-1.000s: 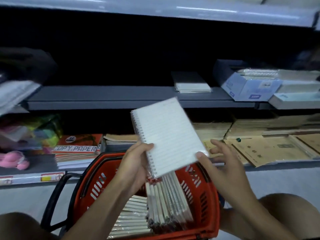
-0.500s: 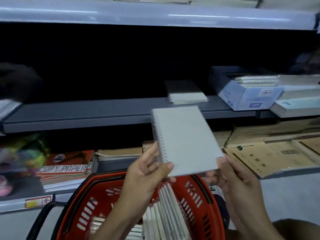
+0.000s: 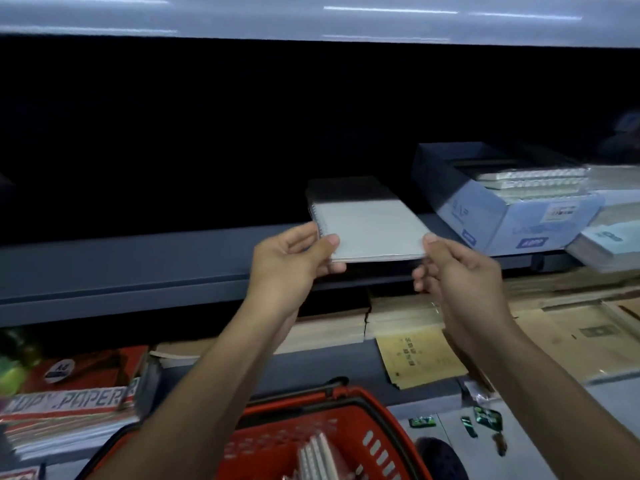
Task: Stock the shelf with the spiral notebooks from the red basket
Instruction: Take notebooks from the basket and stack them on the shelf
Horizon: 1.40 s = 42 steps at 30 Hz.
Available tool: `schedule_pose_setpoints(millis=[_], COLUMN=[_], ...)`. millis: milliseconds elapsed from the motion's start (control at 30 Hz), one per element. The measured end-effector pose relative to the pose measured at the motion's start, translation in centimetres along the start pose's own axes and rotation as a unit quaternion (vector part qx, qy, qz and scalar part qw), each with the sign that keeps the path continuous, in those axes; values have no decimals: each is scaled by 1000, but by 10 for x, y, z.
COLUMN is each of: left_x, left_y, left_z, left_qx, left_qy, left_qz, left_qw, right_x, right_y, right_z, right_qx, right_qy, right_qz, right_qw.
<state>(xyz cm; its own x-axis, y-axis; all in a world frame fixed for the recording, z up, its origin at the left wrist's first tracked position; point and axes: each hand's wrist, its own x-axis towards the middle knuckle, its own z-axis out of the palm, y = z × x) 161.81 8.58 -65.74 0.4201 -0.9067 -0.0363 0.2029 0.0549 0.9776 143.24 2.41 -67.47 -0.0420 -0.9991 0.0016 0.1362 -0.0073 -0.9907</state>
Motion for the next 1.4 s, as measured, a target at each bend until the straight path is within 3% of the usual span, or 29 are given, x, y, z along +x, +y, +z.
schedule_pose_setpoints(millis=[100, 200, 333, 400, 633, 767, 933, 1100, 1200, 1400], left_x=[30, 37, 32, 38, 77, 78, 46, -15, -64, -145], left_y=[-3, -10, -19, -20, -18, -19, -20, -28, -51, -134], left_z=[-3, -9, -14, -11, 1, -9, -26, -44, -61, -86], left_qx=[39, 106, 298, 344, 385, 372, 323, 286, 283, 264], left_qy=[12, 10, 17, 32, 23, 23, 45, 47, 17, -37], left_qz=[-17, 16, 103, 141, 171, 178, 198, 204, 157, -62], left_qw=[999, 994, 949, 928, 907, 911, 924, 935, 946, 962], right_x=[33, 46, 44, 47, 81, 93, 56, -17, -63, -138], right_y=[6, 11, 11, 11, 4, 8, 12, 16, 34, 99], right_z=[6, 3, -8, -8, 9, 10, 6, 2, -11, -24], right_qx=[-74, -115, -168, -225, -349, -343, -318, -329, -355, -483], right_qy=[-23, -27, -38, -23, 25, 34, 48, -26, -85, -299], right_qz=[-2, -14, -50, -81, -153, -133, -171, -146, -109, 70], right_qw=[997, 993, 984, 971, 924, 929, 931, 933, 925, 820])
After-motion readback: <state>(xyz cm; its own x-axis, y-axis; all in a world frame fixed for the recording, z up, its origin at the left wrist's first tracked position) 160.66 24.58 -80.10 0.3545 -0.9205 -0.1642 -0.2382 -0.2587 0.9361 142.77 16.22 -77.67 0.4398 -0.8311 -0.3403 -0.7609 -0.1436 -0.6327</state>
